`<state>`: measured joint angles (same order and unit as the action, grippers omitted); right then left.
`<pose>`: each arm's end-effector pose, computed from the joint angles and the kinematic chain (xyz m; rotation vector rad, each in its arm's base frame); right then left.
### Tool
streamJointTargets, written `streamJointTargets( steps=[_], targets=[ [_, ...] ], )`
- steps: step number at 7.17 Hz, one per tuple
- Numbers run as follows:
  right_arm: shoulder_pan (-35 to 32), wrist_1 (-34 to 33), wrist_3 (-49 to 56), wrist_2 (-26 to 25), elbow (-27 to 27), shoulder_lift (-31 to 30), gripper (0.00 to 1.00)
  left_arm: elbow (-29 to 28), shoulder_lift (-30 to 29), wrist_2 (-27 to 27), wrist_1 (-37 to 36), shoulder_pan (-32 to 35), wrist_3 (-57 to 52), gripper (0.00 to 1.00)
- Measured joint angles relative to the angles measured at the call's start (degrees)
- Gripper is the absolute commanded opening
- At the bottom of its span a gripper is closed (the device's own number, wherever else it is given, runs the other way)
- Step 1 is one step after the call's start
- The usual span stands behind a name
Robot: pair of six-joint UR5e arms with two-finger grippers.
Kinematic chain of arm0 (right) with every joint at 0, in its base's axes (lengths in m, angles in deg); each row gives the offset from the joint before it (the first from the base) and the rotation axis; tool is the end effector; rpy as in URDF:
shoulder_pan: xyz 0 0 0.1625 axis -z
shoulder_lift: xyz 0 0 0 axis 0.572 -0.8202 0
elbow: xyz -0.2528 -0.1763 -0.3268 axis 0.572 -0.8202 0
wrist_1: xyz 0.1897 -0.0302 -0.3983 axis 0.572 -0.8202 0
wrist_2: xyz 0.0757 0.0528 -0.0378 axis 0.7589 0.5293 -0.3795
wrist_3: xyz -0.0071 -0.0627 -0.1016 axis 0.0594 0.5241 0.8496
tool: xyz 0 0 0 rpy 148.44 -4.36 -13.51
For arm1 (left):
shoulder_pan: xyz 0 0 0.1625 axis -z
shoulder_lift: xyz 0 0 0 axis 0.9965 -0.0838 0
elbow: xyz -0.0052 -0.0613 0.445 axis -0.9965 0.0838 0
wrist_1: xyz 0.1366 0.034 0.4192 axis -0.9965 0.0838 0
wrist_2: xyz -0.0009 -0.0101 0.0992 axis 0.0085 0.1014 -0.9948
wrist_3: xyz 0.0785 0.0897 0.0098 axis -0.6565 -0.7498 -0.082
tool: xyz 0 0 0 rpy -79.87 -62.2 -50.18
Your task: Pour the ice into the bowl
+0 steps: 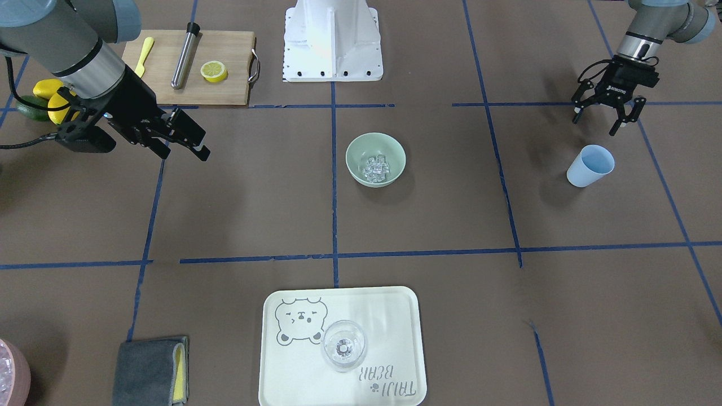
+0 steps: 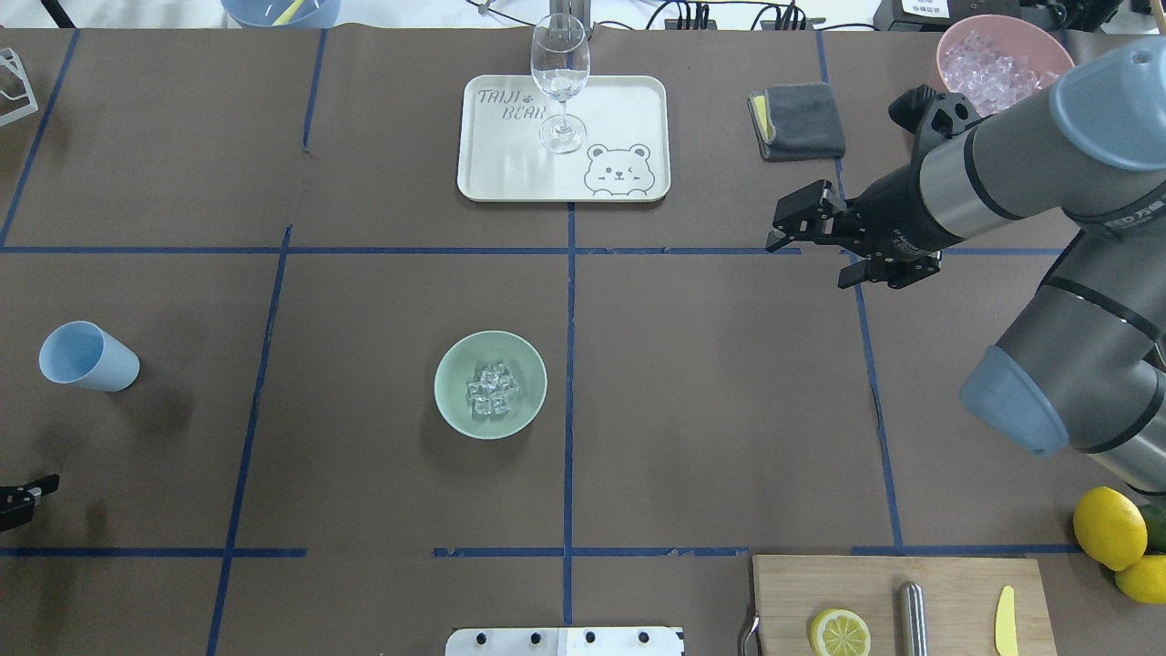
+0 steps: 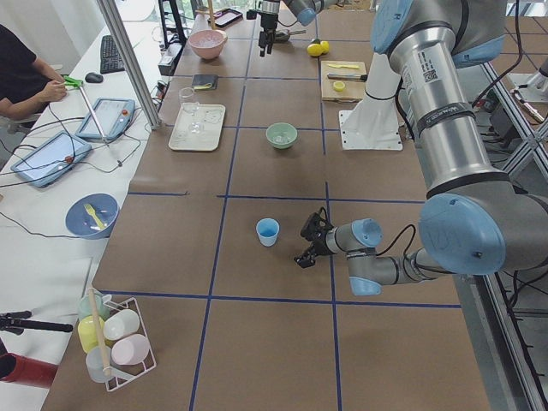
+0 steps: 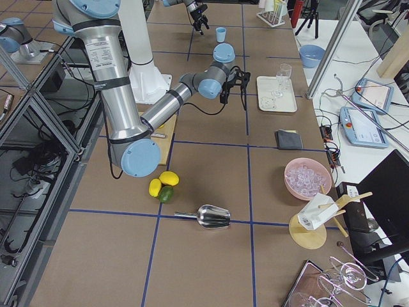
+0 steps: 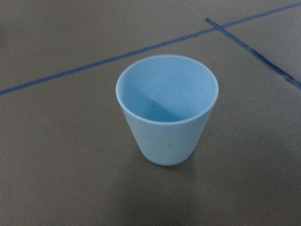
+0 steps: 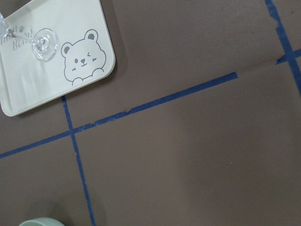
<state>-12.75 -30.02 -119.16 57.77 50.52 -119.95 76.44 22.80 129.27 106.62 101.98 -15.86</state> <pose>-0.3490 -0.4801 0.2903 -0.0393 -1.1271 0.3349 0.2236 -0.2378 0.7210 0.7296 0.8786 0.2155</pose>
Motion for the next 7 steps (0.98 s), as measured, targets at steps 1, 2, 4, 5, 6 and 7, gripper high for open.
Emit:
streamJointTargets(
  steps=[1,2,4,5,6,7],
  targets=[
    [1.8,0.0,-1.6,-0.9,0.0,1.1,1.0,0.1,0.9,4.9,-0.1,2.6,-3.2,1.0],
    [3.8,-0.1,-3.6,-2.1,0.1,2.1,1.0,-0.1,1.1,10.2,-0.4,8.0,-8.9,1.0],
    [10.1,-0.8,-8.1,-8.0,0.1,4.6,1.0,-1.8,-1.6,23.3,-4.4,23.3,-18.1,1.0],
    [13.3,-3.4,-9.2,-11.3,0.2,6.8,1.0,-2.3,-4.6,28.8,-9.9,30.8,-21.7,1.0],
    [16.7,-7.6,-9.7,-14.2,0.2,9.6,1.0,-2.3,-8.1,32.9,-16.9,37.5,-26.9,1.0],
    [20.8,-11.1,-10.0,-18.6,0.0,11.8,1.0,-2.3,-12.1,36.1,-24.9,44.0,-32.8,1.0]
  ],
)
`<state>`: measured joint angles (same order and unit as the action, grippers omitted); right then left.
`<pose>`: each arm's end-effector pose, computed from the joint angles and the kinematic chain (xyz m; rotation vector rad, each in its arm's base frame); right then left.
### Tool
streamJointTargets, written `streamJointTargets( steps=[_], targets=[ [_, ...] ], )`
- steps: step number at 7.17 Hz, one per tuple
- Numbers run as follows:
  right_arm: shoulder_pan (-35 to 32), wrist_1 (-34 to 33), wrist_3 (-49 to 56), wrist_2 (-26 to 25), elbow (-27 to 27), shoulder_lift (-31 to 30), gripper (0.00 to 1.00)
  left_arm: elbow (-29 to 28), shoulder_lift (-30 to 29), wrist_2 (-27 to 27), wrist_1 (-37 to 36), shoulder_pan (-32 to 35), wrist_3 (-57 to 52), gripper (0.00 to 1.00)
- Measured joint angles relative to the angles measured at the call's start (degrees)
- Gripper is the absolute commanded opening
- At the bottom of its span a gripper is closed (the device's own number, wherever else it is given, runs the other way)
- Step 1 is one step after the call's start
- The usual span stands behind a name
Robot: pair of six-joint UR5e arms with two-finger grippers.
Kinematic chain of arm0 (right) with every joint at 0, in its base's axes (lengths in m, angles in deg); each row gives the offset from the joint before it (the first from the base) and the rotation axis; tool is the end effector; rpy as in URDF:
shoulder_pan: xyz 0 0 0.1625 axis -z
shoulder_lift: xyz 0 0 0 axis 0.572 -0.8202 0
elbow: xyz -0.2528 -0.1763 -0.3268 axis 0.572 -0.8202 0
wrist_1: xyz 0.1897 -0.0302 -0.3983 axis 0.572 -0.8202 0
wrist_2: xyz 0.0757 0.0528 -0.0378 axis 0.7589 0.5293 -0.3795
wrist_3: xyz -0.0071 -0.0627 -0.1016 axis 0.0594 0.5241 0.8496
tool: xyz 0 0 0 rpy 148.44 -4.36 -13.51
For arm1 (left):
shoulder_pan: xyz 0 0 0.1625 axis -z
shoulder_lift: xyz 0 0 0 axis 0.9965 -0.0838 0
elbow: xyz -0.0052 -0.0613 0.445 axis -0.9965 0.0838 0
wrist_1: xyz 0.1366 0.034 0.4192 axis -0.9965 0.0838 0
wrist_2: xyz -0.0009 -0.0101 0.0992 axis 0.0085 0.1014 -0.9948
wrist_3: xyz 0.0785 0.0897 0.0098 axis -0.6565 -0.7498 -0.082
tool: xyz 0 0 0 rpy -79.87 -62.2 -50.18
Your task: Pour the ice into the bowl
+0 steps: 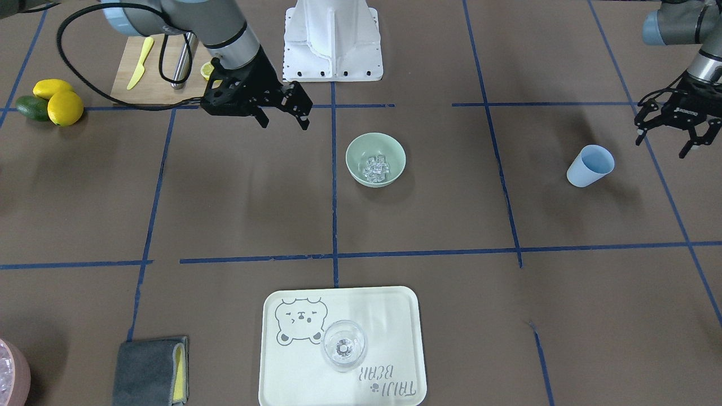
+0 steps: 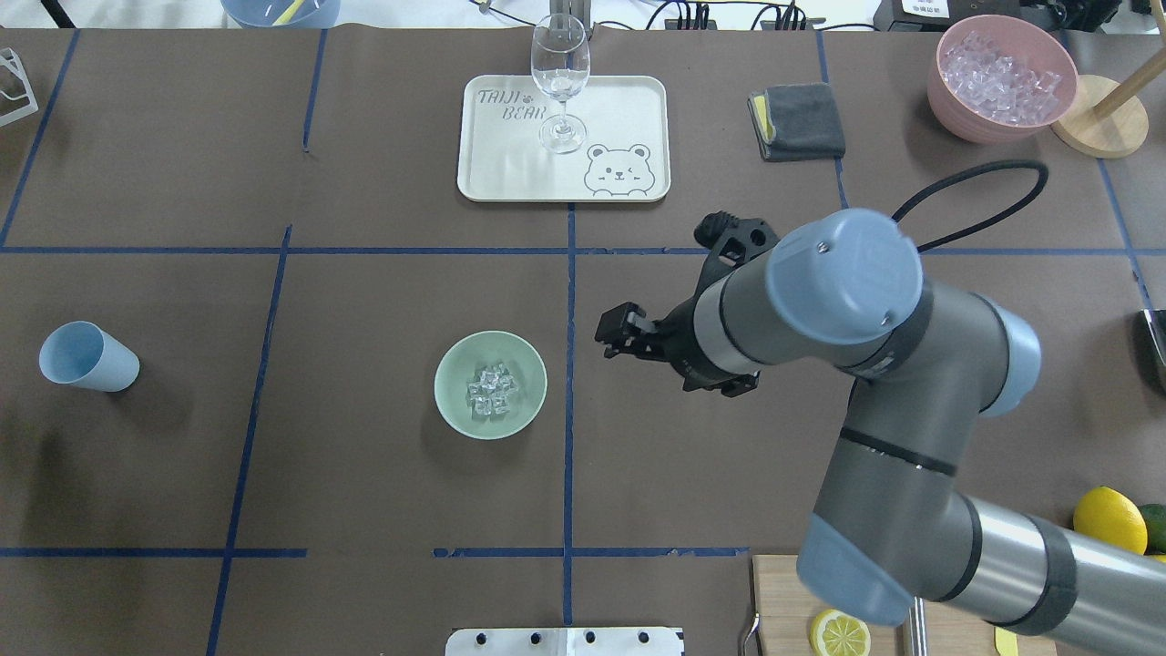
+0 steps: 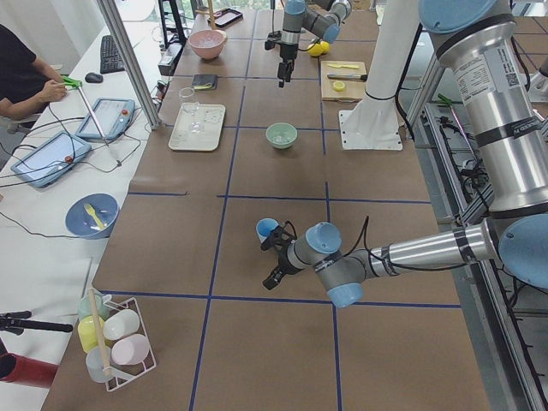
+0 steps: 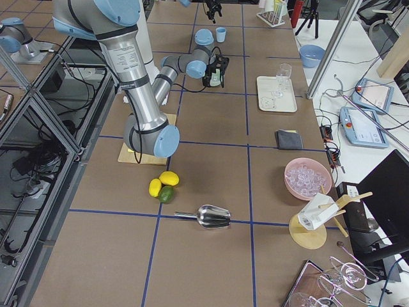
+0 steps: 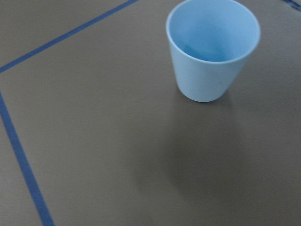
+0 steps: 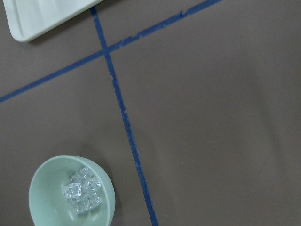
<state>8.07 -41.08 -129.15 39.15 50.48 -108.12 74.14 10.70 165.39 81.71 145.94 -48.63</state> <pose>-0.5142 -0.3728 0.2009 -0.0391 -1.0567 0.3363 0.1185 -0.3938 0.7321 0.6434 0.6647 0.3544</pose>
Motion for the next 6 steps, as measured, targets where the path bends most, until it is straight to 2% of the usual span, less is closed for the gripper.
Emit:
streamJointTargets(
  steps=[1,3,4,5,6],
  targets=[
    [3.9,-1.7,-0.1,-4.5,-1.1,1.6,1.0,0.1,-4.0,2.7,-8.6,6.0,-4.4,1.0],
    [7.5,-2.4,-0.4,-9.4,-8.7,7.5,1.0,0.1,-10.3,8.4,-23.8,14.2,-7.2,1.0],
    [7.9,-2.2,-0.5,-10.4,-13.1,10.4,1.0,0.1,-12.4,10.5,-29.0,16.3,-7.5,1.0],
    [8.0,-2.0,-0.5,-11.3,-16.7,12.7,0.99,0.2,-13.2,11.4,-31.2,17.2,-7.6,1.0],
    [8.1,-1.8,-0.7,-12.3,-19.3,14.3,0.93,0.3,-13.3,11.8,-32.0,17.5,-7.6,1.0]
  ],
)
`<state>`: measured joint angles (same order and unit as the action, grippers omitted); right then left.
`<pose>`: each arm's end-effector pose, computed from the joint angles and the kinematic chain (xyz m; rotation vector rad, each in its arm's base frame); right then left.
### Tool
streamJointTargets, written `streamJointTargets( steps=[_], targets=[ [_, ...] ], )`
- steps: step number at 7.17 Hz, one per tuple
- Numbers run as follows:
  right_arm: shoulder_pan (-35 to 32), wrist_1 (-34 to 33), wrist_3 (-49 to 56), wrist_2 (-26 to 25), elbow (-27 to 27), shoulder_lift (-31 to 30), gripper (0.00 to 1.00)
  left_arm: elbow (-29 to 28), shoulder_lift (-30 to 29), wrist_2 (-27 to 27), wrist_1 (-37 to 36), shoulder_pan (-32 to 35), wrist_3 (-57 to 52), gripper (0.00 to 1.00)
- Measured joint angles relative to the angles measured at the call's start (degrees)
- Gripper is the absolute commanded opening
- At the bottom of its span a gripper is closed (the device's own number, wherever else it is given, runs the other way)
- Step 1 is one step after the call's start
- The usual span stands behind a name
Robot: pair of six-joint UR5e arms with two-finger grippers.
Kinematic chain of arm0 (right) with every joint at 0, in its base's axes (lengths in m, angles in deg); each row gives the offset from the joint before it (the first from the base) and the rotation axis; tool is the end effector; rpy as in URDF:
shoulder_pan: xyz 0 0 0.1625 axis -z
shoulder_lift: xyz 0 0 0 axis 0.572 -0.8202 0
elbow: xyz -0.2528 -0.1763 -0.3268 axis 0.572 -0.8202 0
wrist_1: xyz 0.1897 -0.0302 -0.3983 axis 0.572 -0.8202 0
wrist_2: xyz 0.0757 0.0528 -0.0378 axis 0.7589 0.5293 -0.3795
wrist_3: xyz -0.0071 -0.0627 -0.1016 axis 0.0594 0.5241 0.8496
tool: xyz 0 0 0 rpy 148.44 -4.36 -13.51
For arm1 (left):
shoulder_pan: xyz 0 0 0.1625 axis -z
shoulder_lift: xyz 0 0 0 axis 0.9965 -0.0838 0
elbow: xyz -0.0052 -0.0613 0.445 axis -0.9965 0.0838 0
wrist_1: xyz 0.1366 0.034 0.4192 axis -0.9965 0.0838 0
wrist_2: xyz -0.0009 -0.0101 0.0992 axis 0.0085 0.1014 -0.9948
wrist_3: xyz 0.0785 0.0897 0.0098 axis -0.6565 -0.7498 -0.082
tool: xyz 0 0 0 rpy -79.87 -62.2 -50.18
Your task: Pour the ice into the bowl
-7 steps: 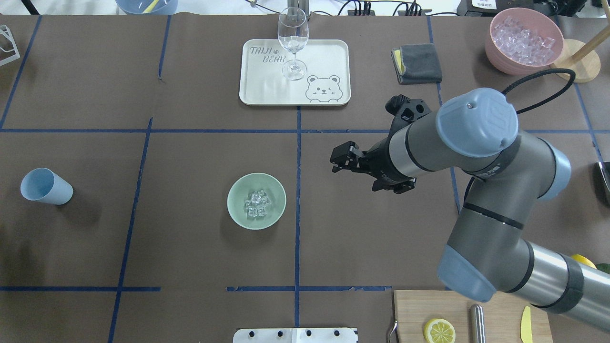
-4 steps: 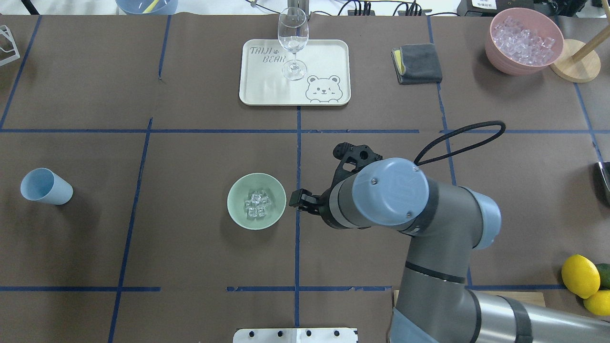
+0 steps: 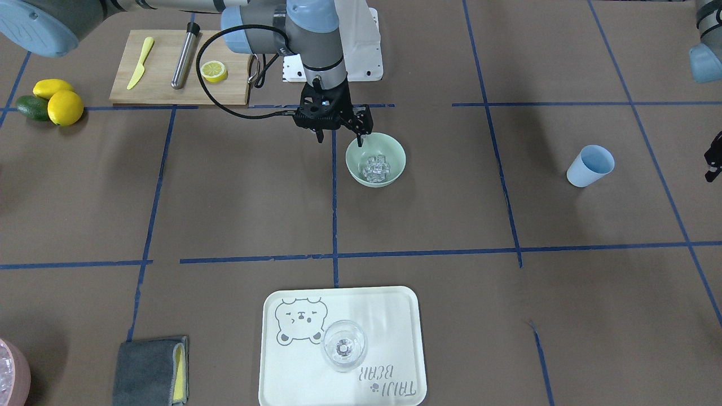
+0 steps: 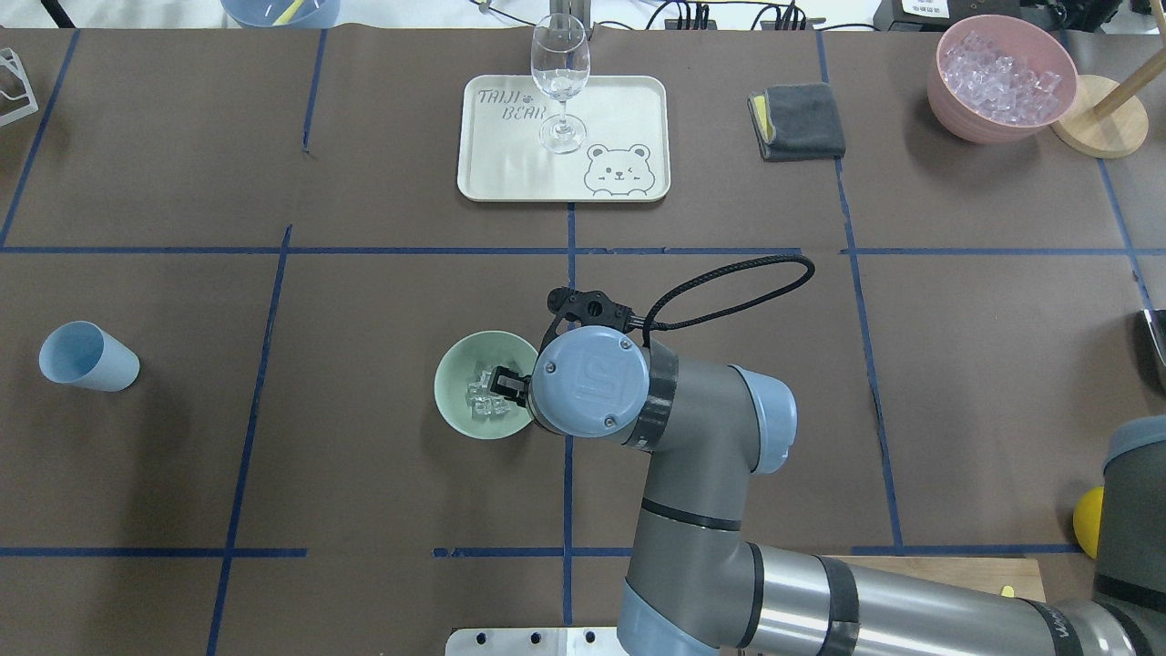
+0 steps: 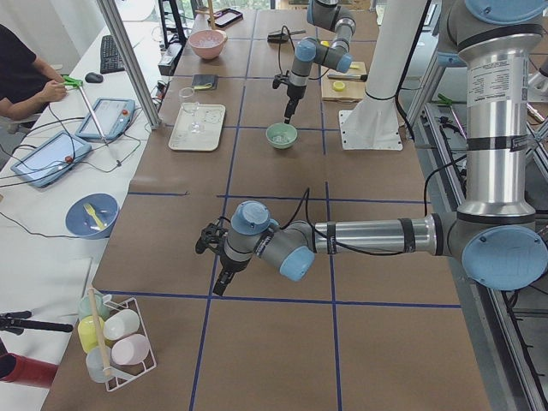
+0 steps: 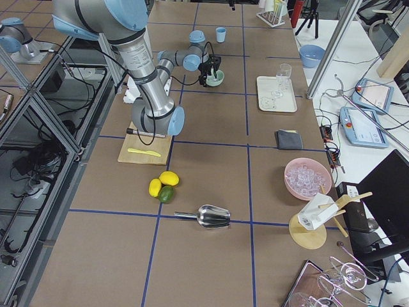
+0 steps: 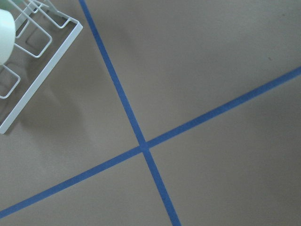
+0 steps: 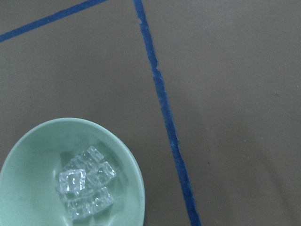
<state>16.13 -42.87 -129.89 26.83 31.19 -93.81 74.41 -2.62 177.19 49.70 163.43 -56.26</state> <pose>-0.6706 -0.3609 0.1801 0.0595 -0.9155 0.3443 0.0390 -0.5173 0.6942 0.4083 0.6575 0.1903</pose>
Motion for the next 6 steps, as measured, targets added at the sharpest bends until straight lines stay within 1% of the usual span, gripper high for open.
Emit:
streamJointTargets(
  steps=[1,2,3,4,5,6],
  targets=[
    [0.0,0.6,-0.6,-0.7,-1.9,0.9,0.76,0.0,0.1,0.0,-0.2,0.1,0.0,1.0],
    [0.0,2.2,-1.6,-1.1,-3.7,1.3,0.55,0.0,0.0,-0.1,-0.3,0.1,0.0,1.0],
    [0.0,3.8,-2.9,-1.3,-5.1,1.4,0.39,0.0,0.0,-0.2,-0.3,0.2,0.0,1.0],
    [0.0,4.8,-3.6,-1.4,-6.0,1.5,0.1,0.1,0.0,-0.3,-0.3,0.2,0.0,1.0],
    [0.0,5.2,-3.9,-1.4,-6.5,1.5,0.0,0.1,-0.1,-0.3,-0.3,0.2,0.0,1.0],
    [0.0,5.4,-4.0,-1.3,-6.7,1.5,0.0,0.1,-0.1,-0.3,-0.3,0.2,0.0,1.0]
  ],
)
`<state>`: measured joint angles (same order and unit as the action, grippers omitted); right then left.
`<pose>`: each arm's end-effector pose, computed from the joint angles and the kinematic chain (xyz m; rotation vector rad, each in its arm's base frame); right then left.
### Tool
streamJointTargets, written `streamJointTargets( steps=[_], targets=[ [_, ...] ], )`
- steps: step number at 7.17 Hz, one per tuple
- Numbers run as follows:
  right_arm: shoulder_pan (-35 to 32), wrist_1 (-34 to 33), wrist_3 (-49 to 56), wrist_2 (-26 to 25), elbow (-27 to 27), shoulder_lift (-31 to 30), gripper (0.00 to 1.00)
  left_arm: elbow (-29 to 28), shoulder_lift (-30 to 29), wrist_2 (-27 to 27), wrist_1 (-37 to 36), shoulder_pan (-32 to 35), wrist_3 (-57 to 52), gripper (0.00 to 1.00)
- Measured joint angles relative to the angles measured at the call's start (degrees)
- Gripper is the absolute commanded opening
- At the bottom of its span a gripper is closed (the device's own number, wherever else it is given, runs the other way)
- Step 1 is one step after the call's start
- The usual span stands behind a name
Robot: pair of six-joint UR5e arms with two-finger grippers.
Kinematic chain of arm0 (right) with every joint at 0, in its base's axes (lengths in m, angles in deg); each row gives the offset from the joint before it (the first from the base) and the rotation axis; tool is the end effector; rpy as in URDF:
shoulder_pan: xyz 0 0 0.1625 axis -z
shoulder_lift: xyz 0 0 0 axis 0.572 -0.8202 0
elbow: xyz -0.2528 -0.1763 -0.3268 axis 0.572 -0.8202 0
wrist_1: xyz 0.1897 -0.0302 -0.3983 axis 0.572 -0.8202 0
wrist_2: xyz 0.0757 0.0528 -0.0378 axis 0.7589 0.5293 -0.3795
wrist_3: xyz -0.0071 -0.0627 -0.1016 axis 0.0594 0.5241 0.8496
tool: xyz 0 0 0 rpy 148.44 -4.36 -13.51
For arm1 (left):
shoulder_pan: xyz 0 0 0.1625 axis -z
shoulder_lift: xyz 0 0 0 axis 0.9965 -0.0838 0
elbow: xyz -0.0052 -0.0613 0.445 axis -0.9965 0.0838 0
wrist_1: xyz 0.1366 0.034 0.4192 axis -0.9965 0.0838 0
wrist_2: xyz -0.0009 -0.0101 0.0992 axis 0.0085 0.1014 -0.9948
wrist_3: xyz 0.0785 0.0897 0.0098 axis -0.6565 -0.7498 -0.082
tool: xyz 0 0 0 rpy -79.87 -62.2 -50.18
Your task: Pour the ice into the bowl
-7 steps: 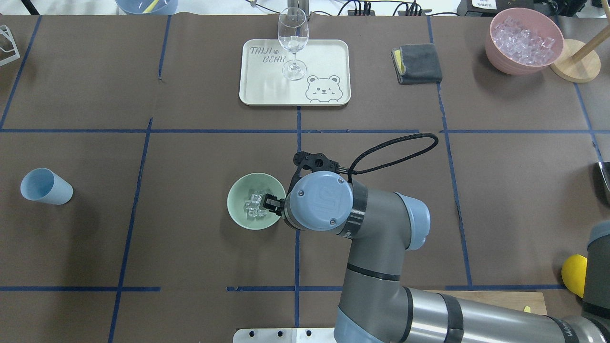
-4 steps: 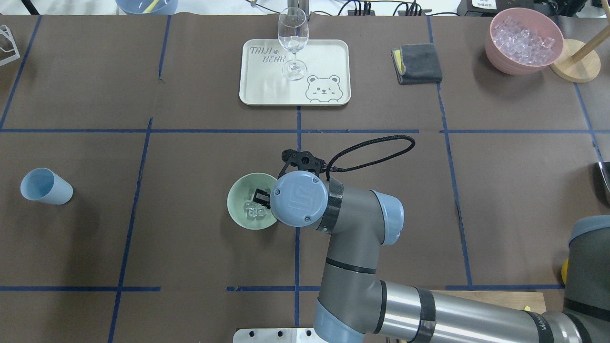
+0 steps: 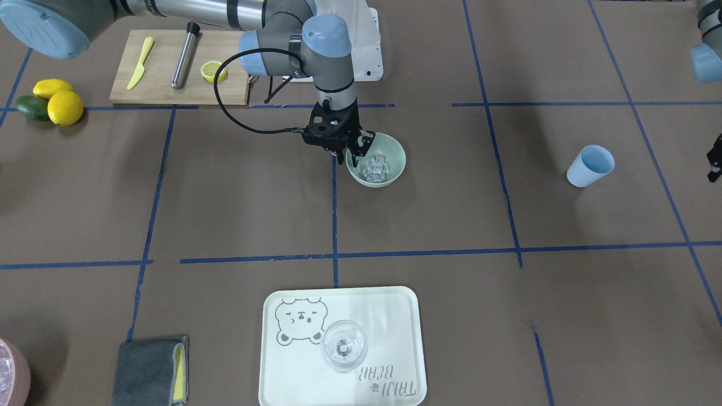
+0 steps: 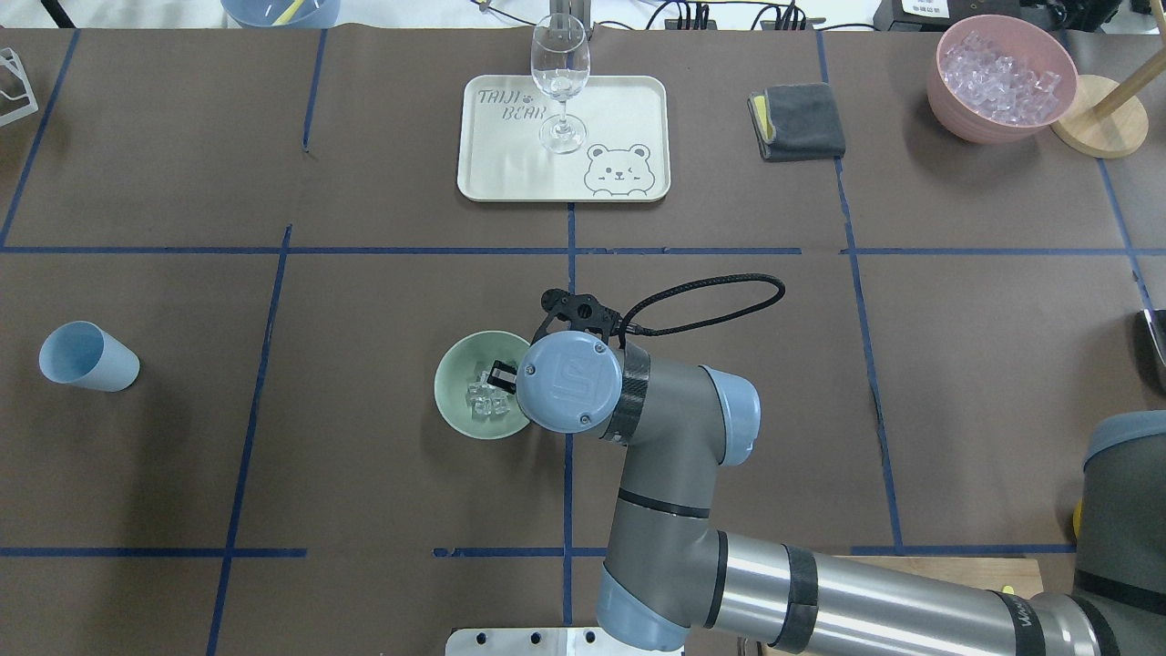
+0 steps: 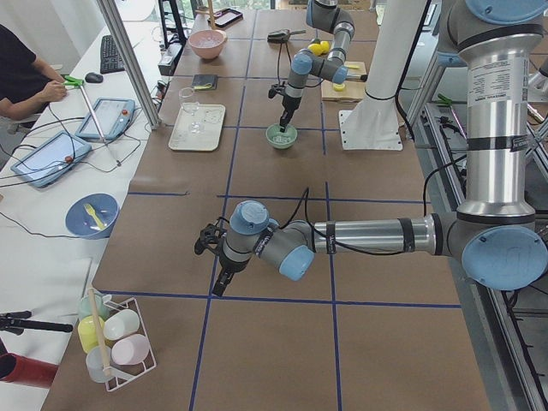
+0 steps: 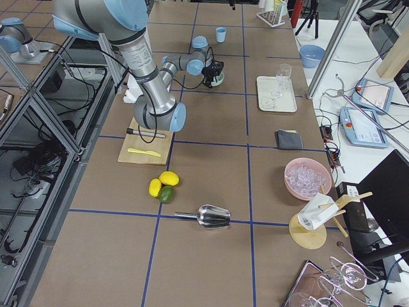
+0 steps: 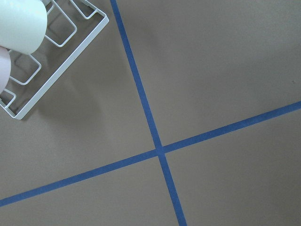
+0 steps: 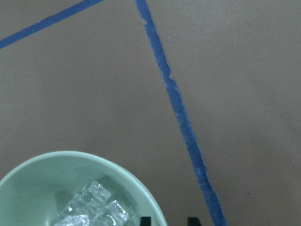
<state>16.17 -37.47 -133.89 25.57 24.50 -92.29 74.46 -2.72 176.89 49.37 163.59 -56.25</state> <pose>-0.7033 -0.3741 0.1987 0.0482 -0.9217 0.4182 0.0372 -0.5184 0.6939 0.4073 0.6515 0.1851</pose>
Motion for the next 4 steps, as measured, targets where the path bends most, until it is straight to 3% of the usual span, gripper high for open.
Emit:
streamJointTargets(
  steps=[2,4],
  targets=[
    [-0.1,0.0,0.0,0.5,1.1,-0.1,0.0,-0.3,0.3,0.1,0.0,0.0,-0.1,1.0],
    [-1.2,-0.5,0.0,0.7,6.9,-2.1,0.0,-0.5,0.6,0.4,0.0,0.1,-0.1,1.0]
  ],
)
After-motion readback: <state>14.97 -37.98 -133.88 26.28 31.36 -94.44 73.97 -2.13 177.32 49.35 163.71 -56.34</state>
